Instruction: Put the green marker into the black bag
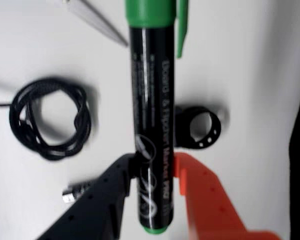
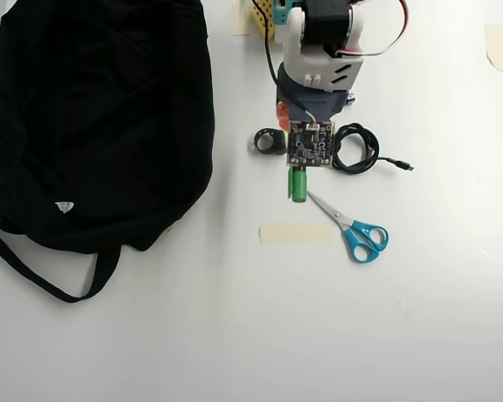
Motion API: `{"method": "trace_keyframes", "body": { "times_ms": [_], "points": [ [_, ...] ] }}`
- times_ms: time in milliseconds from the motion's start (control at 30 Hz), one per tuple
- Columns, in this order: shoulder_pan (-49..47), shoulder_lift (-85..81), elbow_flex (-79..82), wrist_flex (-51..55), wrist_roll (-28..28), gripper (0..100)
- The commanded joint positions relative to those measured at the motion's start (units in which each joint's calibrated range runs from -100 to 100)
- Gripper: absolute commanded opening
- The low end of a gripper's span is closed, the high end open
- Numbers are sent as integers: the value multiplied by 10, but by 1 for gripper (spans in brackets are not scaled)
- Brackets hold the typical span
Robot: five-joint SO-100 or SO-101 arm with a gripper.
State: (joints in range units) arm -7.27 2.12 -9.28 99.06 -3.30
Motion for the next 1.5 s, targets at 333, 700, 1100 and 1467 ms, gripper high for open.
{"method": "trace_keyframes", "body": {
  "times_ms": [333,700,1100,1467],
  "points": [
    [-13,-151,153,-5,-7,2],
    [-8,-174,197,-31,-12,2],
    [148,-171,188,-52,-32,2],
    [388,-161,188,-164,-27,2]
  ]
}}
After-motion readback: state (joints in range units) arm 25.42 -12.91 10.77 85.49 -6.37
